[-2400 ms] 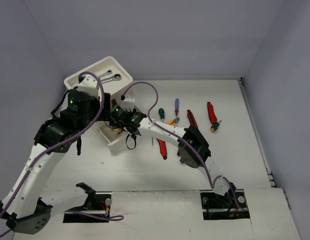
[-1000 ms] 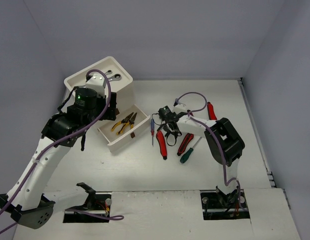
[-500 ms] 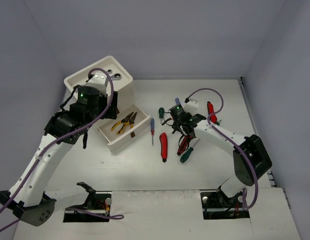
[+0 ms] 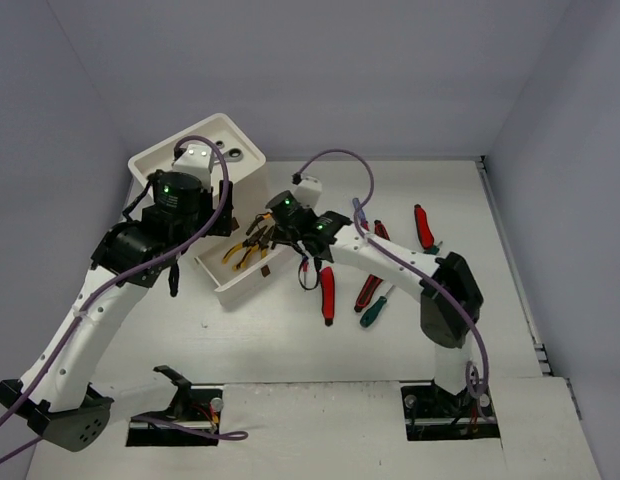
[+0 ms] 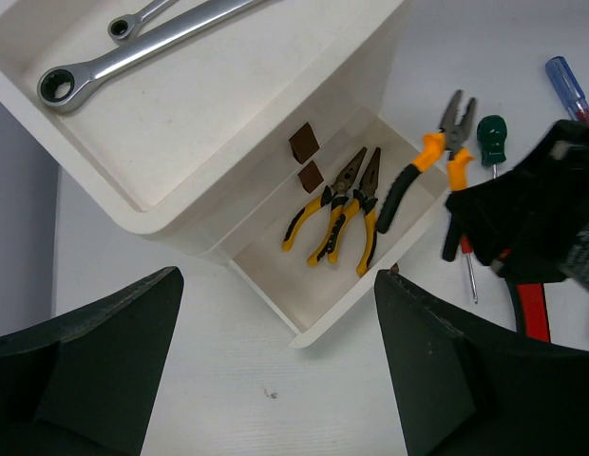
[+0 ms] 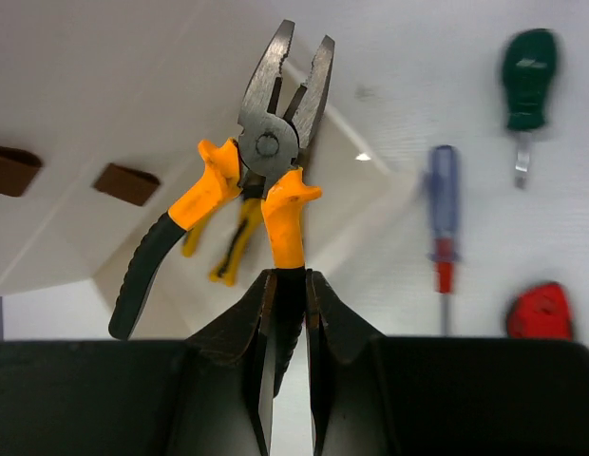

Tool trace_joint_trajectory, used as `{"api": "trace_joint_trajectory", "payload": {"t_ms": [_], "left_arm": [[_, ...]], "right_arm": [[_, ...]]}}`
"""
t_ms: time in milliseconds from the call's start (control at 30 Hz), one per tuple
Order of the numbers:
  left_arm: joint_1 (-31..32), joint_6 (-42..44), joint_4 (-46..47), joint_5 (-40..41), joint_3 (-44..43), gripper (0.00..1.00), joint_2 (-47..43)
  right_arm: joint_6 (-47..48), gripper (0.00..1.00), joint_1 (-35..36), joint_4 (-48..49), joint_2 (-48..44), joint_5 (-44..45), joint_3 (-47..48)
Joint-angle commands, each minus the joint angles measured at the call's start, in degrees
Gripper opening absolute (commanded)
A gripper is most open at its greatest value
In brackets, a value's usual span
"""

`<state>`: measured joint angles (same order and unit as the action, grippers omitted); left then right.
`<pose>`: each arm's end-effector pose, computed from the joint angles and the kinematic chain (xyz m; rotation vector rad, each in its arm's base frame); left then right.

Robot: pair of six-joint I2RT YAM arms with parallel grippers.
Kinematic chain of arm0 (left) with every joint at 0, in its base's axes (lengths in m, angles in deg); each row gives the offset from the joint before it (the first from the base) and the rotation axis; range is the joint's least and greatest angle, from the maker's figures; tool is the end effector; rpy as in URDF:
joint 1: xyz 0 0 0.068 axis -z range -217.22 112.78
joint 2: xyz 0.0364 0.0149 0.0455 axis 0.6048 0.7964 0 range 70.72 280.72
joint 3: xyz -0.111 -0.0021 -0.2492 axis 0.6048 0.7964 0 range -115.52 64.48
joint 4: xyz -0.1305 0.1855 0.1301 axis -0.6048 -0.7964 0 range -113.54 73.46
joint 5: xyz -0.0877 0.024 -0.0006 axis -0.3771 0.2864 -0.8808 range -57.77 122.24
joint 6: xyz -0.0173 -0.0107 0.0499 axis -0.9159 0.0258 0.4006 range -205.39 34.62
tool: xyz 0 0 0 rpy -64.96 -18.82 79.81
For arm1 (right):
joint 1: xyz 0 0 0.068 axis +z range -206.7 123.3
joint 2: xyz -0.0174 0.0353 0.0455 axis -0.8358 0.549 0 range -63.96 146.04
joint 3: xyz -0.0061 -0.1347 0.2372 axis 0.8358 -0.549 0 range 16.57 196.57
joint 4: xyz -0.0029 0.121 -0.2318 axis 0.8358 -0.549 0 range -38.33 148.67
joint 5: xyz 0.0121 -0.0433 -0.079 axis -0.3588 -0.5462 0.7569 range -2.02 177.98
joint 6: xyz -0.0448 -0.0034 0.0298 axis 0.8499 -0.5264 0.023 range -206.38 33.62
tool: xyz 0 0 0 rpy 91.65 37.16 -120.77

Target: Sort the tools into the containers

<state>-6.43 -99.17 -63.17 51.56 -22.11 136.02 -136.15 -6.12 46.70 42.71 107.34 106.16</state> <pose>0.1893 -0.0992 0.4521 0.0815 1.9888 -0.1631 0.2895 0.3336 0.2996 0.1975 2.1197 0.7262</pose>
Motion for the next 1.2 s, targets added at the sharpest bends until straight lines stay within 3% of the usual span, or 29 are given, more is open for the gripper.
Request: {"api": "trace_joint_trajectory", "payload": {"t_ms": [0,100,233,267,433,567,767,1000,1167], "left_arm": [[-0.3,-0.9,1.0,3.6,-1.9,0.78,-1.7],[-0.4,-1.3,0.3,5.3,-1.4,0.78,-2.1],[-1.0,-2.4,-0.6,6.7,-1.1,0.78,-2.0],[-1.1,-2.7,-0.6,7.0,-1.1,0.78,-1.9],[-3.3,-4.6,-0.7,6.4,-1.5,0.78,-0.8],[-5.9,-6.1,-0.7,4.7,-2.3,0.78,0.6],[-14.1,-8.8,-0.5,-0.1,-3.7,0.78,3.3],[-23.1,-11.7,-0.1,-3.8,-6.8,0.79,9.7],[-27.5,-14.3,2.2,-6.3,-7.6,0.78,15.0]], "right_arm": [[-1.9,0.03,2.3,1.2,6.9,0.3,8.4],[-2.9,0.09,3.3,1.1,11.6,-0.9,12.4],[-2.9,0.26,4.7,1.2,15.3,-1.2,15.8],[-2.6,0.35,5.0,1.1,15.5,-1.2,16.2],[1.7,0.53,5.3,1.2,14.2,-0.9,17.5],[8.3,0.54,5.0,1.4,10.7,-0.5,14.8],[18.4,0.41,3.6,3.4,1.1,-0.2,2.5],[28.7,0.38,-0.7,17.2,-10.4,-11.5,-20.2],[34.7,0.37,-1.8,21.8,-12.4,-16.5,-26.5]]}}
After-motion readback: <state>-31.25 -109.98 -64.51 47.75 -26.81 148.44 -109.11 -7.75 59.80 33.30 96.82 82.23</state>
